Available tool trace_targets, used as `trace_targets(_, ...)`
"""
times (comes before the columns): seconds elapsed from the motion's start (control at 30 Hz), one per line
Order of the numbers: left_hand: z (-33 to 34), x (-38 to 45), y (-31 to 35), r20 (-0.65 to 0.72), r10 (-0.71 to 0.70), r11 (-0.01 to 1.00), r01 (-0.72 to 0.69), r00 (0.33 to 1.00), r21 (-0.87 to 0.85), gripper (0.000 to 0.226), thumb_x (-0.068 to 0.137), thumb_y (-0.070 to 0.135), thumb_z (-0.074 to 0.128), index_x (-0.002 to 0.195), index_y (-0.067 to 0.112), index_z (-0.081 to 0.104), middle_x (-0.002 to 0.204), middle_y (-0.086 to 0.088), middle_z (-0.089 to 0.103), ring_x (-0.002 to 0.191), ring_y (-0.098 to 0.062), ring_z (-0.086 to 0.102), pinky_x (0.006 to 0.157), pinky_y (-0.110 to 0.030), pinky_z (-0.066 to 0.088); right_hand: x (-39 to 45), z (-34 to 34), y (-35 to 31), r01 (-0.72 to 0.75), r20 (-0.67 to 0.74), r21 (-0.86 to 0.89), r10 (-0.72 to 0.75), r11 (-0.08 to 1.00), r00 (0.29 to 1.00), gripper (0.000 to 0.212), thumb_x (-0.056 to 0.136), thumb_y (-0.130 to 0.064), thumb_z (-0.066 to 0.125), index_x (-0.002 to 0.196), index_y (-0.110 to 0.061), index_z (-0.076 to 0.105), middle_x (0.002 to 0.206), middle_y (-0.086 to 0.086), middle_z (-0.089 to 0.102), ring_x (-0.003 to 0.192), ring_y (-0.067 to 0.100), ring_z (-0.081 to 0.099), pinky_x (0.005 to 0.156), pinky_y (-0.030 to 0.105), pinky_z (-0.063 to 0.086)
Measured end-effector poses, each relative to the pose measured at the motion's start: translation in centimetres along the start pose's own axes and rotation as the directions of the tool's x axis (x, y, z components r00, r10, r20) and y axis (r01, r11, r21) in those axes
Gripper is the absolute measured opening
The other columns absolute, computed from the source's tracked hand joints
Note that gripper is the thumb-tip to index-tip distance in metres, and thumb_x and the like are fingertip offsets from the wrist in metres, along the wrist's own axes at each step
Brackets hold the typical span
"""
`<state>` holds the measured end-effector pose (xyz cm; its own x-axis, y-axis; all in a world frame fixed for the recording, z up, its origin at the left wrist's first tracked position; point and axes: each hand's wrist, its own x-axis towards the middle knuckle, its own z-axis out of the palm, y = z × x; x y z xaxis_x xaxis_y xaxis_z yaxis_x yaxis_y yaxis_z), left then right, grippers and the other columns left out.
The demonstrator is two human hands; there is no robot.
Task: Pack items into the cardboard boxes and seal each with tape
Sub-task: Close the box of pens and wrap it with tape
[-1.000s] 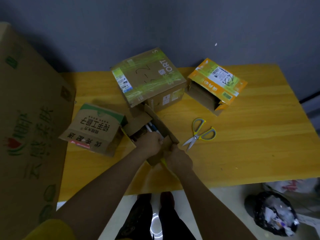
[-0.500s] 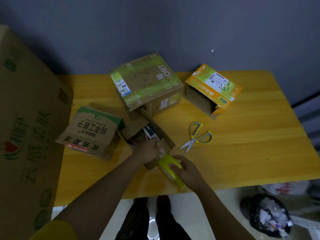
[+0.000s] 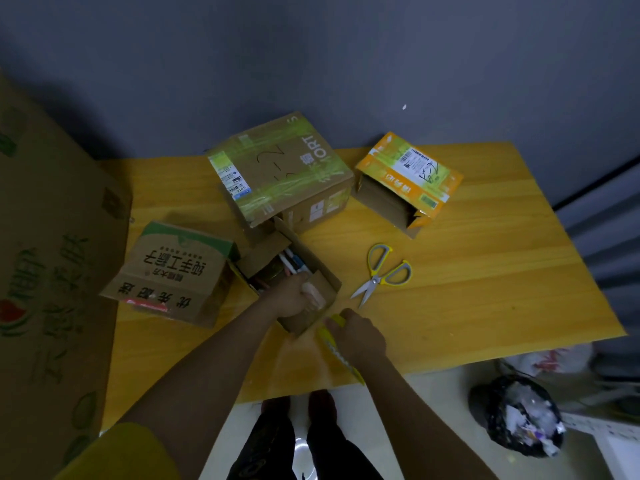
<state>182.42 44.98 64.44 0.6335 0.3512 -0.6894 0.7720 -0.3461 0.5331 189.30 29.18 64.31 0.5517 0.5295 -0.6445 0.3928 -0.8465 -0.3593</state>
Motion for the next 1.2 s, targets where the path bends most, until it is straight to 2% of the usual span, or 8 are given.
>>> trace_targets(0.23, 0.6, 0.5, -0.6, 0.062, -0.035, 0.998, 0.032, 0.997, 0.056, 0.061, 0.103, 0.022, 0.036, 0.154, 0.013, 0.003, 0.132, -0.02, 0.046, 0.087, -0.026, 0.054, 0.071, -0.035, 0.036, -0.2, -0.2, 0.7, 0.029, -0.005, 0.026, -0.029, 0.999, 1.0, 0.06, 0.096, -0.059, 0.039, 0.139, -0.017, 0.04, 0.121, 0.015, 0.061, 0.107, 0.032, 0.059, 0.077, 0.036, 0.043)
trace_targets(0.4, 1.2, 0.5, -0.4, -0.046, -0.006, 0.963, 0.018, 0.999, 0.269, 0.052, 0.103, 0.016, 0.039, 0.15, 0.011, 0.018, 0.103, -0.013, 0.053, 0.068, -0.016, 0.043, 0.067, -0.036, 0.037, -0.7, -1.1, 1.8, 0.056, 0.049, 0.078, -0.06, 0.995, 0.997, 0.062, 0.095, -0.059, 0.04, 0.141, -0.018, 0.04, 0.118, 0.017, 0.062, 0.105, 0.03, 0.06, 0.074, 0.032, 0.041)
trace_targets(0.53, 1.7, -0.6, 0.3, -0.271, 0.035, 0.931, 0.067, 0.962, 0.358, 0.034, 0.098, 0.016, 0.046, 0.131, 0.014, 0.036, 0.13, -0.015, 0.041, 0.111, -0.03, 0.047, 0.078, -0.037, 0.041, -0.6, -2.5, 2.3, 0.092, 0.028, 0.163, -0.098, 0.982, 0.995, 0.052, 0.097, -0.057, 0.038, 0.129, -0.02, 0.053, 0.098, 0.007, 0.065, 0.089, 0.023, 0.061, 0.072, 0.03, 0.041)
trace_targets(0.63, 2.1, -1.1, 1.2, -0.386, 0.028, 0.866, 0.17, 0.922, 0.47, 0.035, 0.097, 0.025, 0.049, 0.129, 0.016, 0.037, 0.134, -0.011, 0.037, 0.123, -0.03, 0.037, 0.098, -0.039, 0.035, 1.5, -4.1, 3.4, 0.162, -0.16, 0.206, -0.13, 0.965, 0.979, 0.034, 0.101, -0.037, 0.042, 0.114, -0.013, 0.063, 0.102, 0.013, 0.067, 0.099, 0.031, 0.061, 0.073, 0.032, 0.039)
trace_targets(0.7, 2.4, -1.0, 1.7, -0.384, 0.013, 0.799, 0.222, 0.923, 0.56, 0.047, 0.097, 0.032, 0.049, 0.137, 0.016, 0.032, 0.137, -0.011, 0.035, 0.127, -0.031, 0.034, 0.104, -0.041, 0.029, 3.6, -5.1, 4.4, 0.251, -0.241, 0.138, -0.214, 0.958, 0.947, 0.027, 0.097, -0.023, 0.044, 0.106, -0.007, 0.063, 0.105, 0.018, 0.066, 0.101, 0.036, 0.061, 0.075, 0.036, 0.042)
trace_targets(0.83, 3.3, -1.1, 2.8, -0.364, -0.054, 0.785, 0.265, 0.93, 0.56, 0.053, 0.099, 0.033, 0.041, 0.147, 0.013, 0.026, 0.142, -0.013, 0.034, 0.129, -0.03, 0.034, 0.107, -0.044, 0.024, 7.6, -7.4, 5.6, 0.273, -0.124, -0.202, -0.301, 0.941, 0.946, 0.033, 0.097, -0.014, 0.047, 0.129, -0.009, 0.052, 0.129, 0.016, 0.051, 0.117, 0.037, 0.051, 0.084, 0.042, 0.044)
trace_targets(1.0, 5.1, -2.4, 4.0, -0.406, -0.128, 0.884, 0.29, 0.905, 0.367, 0.039, 0.099, 0.034, 0.04, 0.132, 0.013, 0.045, 0.137, -0.012, 0.041, 0.128, -0.03, 0.039, 0.111, -0.049, 0.018, 12.5, -10.3, 6.8, 0.323, 0.059, -0.657, -0.381, 0.681, 0.923, 0.048, 0.1, -0.01, 0.043, 0.146, -0.02, 0.033, 0.159, 0.005, 0.015, 0.142, 0.031, 0.021, 0.102, 0.044, 0.036)
trace_targets(1.2, 6.8, -4.3, 3.8, -0.326, -0.161, 0.96, 0.224, 0.931, 0.166, 0.056, 0.098, 0.046, 0.041, 0.146, 0.018, 0.032, 0.159, -0.001, 0.016, 0.148, -0.015, 0.004, 0.114, -0.047, -0.015, 15.2, -10.9, 6.5, 0.427, 0.267, -0.843, -0.433, 0.328, 0.861, 0.047, 0.1, -0.02, 0.048, 0.144, -0.017, 0.031, 0.15, 0.009, 0.028, 0.139, 0.031, 0.026, 0.107, 0.041, 0.032)
